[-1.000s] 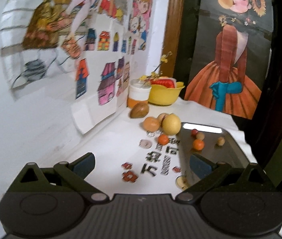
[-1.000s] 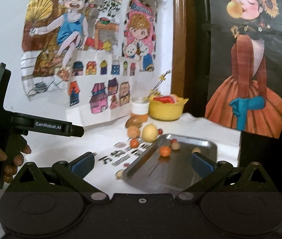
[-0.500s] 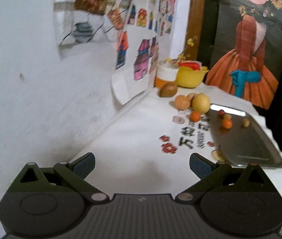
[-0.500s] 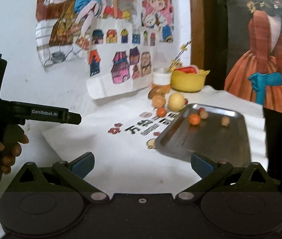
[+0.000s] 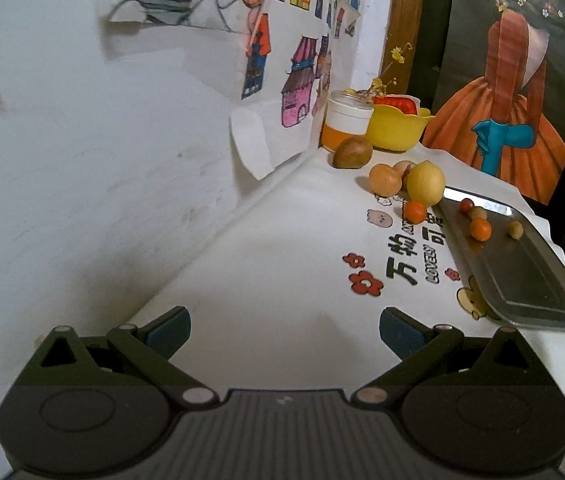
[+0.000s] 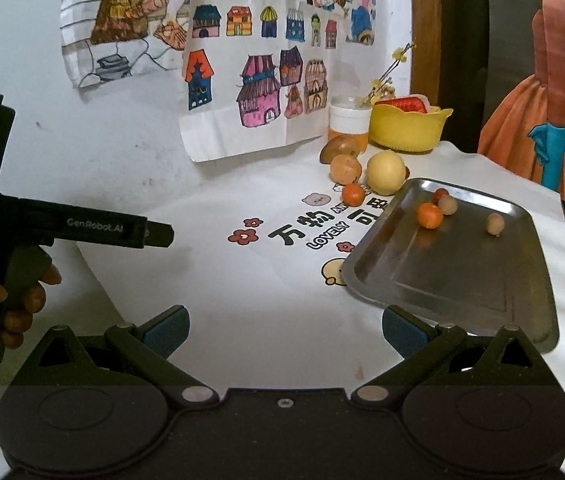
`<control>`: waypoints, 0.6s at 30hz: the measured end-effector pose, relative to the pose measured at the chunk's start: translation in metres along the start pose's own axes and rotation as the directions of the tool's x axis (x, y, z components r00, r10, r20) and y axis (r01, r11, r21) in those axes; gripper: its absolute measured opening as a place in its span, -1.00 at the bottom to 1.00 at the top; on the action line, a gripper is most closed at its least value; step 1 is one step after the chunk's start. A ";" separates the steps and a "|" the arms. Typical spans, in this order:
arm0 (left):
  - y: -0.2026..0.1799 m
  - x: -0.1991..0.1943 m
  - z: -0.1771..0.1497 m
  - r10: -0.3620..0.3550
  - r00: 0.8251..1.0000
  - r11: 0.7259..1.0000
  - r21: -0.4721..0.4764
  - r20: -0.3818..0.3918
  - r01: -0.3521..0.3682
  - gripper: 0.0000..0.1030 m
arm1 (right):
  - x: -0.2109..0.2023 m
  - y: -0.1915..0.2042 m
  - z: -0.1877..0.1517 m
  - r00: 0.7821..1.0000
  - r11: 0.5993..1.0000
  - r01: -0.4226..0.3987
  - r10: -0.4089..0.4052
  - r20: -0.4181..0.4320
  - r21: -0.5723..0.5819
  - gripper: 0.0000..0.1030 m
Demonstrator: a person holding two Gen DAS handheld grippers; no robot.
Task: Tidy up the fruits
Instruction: 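Lift both open tools away from the tray toward the remaining fruits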
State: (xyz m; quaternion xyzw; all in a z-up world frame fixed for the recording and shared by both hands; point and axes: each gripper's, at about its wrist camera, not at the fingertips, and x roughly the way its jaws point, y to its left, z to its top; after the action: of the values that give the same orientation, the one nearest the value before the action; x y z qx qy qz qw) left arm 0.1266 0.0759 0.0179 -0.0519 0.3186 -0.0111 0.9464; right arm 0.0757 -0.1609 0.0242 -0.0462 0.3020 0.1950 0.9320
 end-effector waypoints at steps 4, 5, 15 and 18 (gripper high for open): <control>-0.005 0.012 0.014 -0.023 1.000 1.000 -0.007 0.006 0.023 0.99 | 0.012 -0.006 0.011 1.000 1.000 0.013 -0.013 -0.002 -0.016 0.99; -0.007 0.017 0.019 -0.031 0.999 1.000 -0.006 0.009 0.031 0.99 | 0.016 -0.007 0.015 1.000 1.000 0.015 -0.015 -0.002 -0.019 0.99; -0.027 0.061 0.056 -0.042 0.999 0.999 -0.016 0.014 0.043 0.99 | 0.048 -0.024 0.051 0.999 0.995 0.046 -0.045 0.010 -0.093 0.99; -0.032 0.075 0.067 -0.046 0.999 0.999 -0.016 0.010 0.046 0.99 | 0.059 -0.029 0.062 0.999 0.992 0.051 -0.049 0.014 -0.119 0.99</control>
State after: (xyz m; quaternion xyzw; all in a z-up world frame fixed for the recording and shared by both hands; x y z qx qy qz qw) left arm 0.2271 0.0466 0.0290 -0.0671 0.3128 -0.0299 0.9470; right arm 0.1648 -0.1553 0.0392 -0.1082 0.2834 0.1895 0.9338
